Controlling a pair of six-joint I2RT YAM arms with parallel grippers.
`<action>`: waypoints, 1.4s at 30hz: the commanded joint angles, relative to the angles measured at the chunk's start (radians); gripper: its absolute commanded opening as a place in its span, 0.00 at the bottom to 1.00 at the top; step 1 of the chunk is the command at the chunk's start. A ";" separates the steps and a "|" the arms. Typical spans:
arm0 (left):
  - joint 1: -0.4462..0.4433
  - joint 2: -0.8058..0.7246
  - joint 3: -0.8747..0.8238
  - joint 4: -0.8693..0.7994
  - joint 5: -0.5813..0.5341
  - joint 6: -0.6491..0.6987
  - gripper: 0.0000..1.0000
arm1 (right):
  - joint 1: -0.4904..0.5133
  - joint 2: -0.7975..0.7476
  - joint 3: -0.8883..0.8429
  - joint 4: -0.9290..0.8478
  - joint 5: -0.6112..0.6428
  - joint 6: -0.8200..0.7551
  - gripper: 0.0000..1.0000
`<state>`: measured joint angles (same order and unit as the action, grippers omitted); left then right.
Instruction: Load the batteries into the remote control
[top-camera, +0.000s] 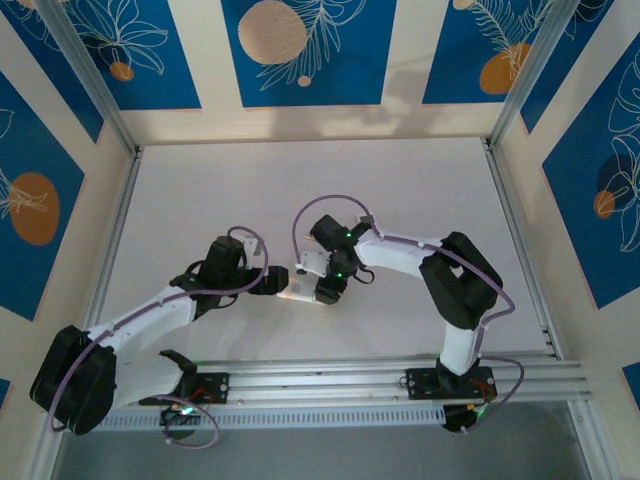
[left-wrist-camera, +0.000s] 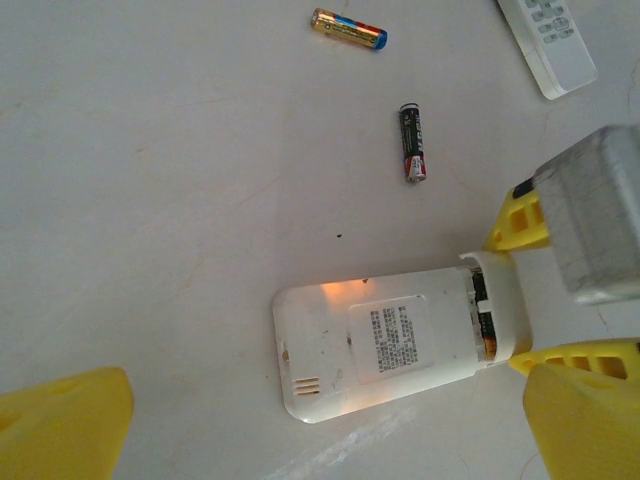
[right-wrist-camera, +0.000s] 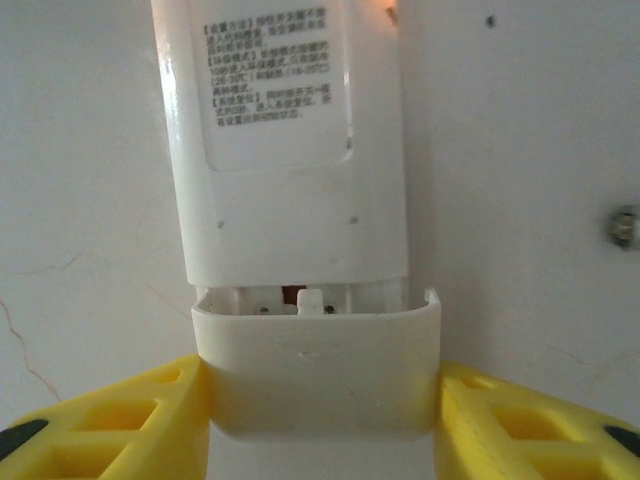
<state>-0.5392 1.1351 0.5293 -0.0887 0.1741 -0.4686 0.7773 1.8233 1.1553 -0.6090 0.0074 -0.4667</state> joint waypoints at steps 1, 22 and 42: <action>0.000 -0.009 -0.006 0.015 -0.008 0.012 1.00 | 0.015 0.022 -0.009 -0.029 -0.029 0.017 0.54; 0.000 0.009 0.000 0.020 -0.001 0.005 1.00 | -0.012 -0.086 -0.009 0.033 -0.037 0.194 0.74; 0.000 0.101 0.028 0.039 0.039 -0.037 1.00 | -0.059 -0.256 -0.302 0.265 -0.050 1.338 0.62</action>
<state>-0.5392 1.2358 0.5320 -0.0654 0.1909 -0.4957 0.7197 1.5764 0.8547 -0.3859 0.0032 0.7906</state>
